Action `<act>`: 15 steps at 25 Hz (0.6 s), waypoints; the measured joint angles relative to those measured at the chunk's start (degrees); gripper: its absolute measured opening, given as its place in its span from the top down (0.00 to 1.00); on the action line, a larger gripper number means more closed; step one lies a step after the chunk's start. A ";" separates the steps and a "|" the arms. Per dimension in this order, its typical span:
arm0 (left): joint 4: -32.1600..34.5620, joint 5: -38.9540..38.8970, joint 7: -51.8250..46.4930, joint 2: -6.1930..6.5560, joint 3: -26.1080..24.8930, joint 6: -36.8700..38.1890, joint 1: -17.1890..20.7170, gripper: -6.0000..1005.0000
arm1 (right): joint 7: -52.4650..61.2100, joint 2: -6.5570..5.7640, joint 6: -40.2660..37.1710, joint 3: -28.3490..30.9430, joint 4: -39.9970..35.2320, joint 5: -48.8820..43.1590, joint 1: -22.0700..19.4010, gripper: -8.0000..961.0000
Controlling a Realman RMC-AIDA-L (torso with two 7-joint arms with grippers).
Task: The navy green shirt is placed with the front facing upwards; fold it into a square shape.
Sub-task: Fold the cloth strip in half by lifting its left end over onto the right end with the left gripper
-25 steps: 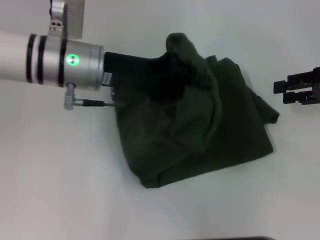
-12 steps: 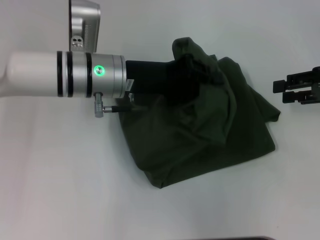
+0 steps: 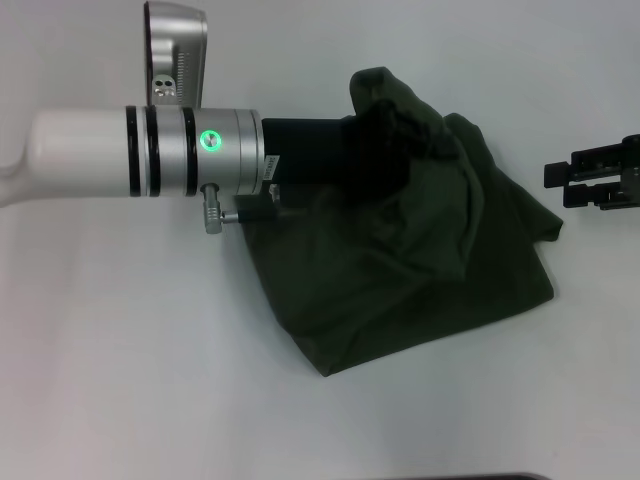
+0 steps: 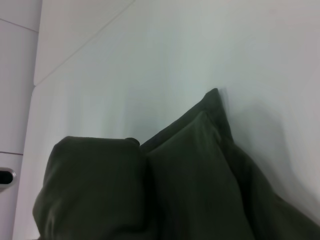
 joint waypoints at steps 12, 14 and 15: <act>-4.86 -1.70 2.48 -0.16 -0.17 -3.18 -1.56 0.81 | 0.23 -0.12 0.00 -0.04 0.00 0.19 0.00 0.38; -4.89 -1.70 2.29 -0.17 -0.19 -3.25 -1.81 0.81 | 0.33 -0.16 -0.01 -0.04 0.01 0.19 0.02 0.38; -4.90 -1.72 2.27 -0.17 -0.28 -3.28 -1.89 0.81 | 0.37 -0.20 -0.01 -0.04 0.00 0.19 0.03 0.38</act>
